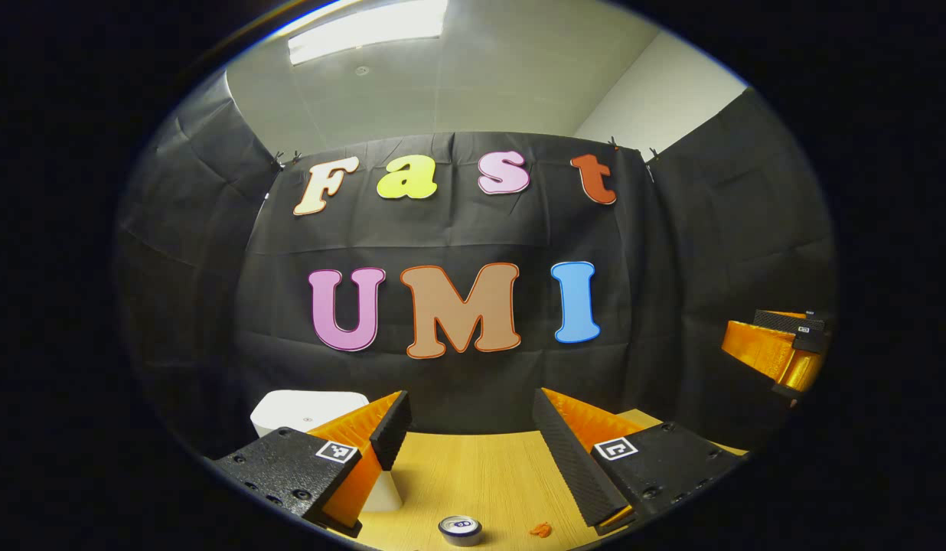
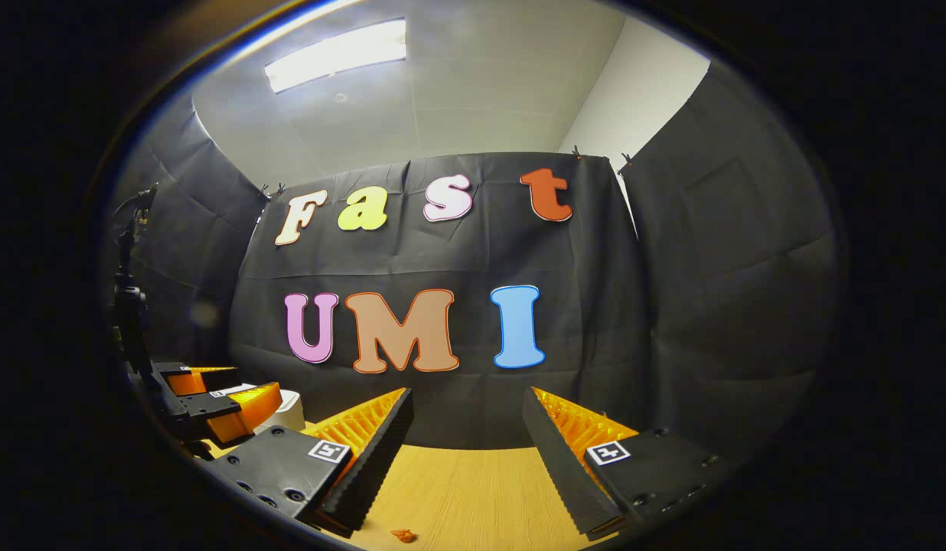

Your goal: Press the lid of the desktop garbage bin to open it, pick up the crumpled paper on the desktop and throw it into the bin, then pick up the pop can on the desktop and drop it into the bin, and finally close the garbage bin lid.

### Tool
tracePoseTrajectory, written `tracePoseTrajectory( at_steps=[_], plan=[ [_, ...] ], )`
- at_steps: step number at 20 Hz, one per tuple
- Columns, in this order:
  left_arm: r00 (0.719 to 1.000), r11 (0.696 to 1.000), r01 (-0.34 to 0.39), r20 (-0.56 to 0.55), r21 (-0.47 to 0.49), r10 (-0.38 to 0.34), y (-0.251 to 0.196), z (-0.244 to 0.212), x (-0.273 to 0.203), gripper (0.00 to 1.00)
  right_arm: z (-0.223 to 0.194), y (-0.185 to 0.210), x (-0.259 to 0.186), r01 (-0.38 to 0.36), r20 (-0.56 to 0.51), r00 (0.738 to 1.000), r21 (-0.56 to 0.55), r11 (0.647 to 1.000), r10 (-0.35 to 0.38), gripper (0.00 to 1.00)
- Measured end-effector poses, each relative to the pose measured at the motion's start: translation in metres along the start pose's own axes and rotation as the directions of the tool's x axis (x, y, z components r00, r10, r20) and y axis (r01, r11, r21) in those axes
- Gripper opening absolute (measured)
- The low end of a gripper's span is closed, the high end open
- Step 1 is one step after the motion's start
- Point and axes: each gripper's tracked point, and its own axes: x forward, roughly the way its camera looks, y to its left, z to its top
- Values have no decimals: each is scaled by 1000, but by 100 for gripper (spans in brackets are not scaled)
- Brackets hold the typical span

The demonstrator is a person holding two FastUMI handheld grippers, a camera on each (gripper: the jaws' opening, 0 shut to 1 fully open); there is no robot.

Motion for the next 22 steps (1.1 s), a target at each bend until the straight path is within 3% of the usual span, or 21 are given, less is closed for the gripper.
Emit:
tracePoseTrajectory(
  at_steps=[1, 3, 7, 10, 12, 13, 15, 16, 17, 18, 20, 22],
  plan=[
    [1000, 1000, 2, 0, 1, -2, 0, 0, 0, 96, 1, 0, 0, 0, 1, 1000, 1, 1000, 0, 100],
    [1000, 1000, 7, -1, 2, -7, -2, 0, 0, 96, -1, 0, 0, 1, 1, 1000, 0, 1000, -1, 96],
    [1000, 1000, 21, -2, -4, -21, -4, 0, 0, 94, -2, 0, 1, -2, -2, 1000, -1, 1000, 2, 100],
    [1000, 1000, 22, -1, 1, -22, -3, 1, 0, 73, -3, 0, 2, -3, -4, 1000, -2, 1000, 3, 96],
    [1000, 1000, 21, -5, 3, -21, -3, -1, -1, 62, -6, 1, 2, -6, -8, 1000, -3, 1000, 6, 100],
    [1000, 1000, 14, -6, 3, -14, -1, -2, -1, 47, -6, 1, 3, -7, -9, 1000, -3, 1000, 7, 100],
    [1000, 1000, 9, -15, -4, -9, 2, -4, 0, 30, -6, 2, 4, -10, -10, 1000, -5, 1000, 10, 96],
    [1000, 1000, 7, -19, -14, -7, 4, -5, 0, 28, -6, 2, 4, -10, -9, 1000, -5, 1000, 10, 100],
    [1000, 1000, 3, -23, -22, -3, 6, -6, 1, 15, -6, 2, 3, -11, -9, 1000, -5, 1000, 11, 100],
    [1000, 1000, -9, -26, -25, 9, 10, -6, 1, 9, -7, 2, 3, -11, -8, 1000, -5, 1000, 11, 96],
    [999, 999, -43, -32, -22, 43, 22, -7, 2, 0, -7, 1, 3, -11, -8, 1000, -5, 1000, 11, 100],
    [998, 999, -46, -44, -21, 45, 26, -7, 5, 0, -8, 1, 3, -10, -8, 1000, -3, 1000, 10, 96]
  ],
)
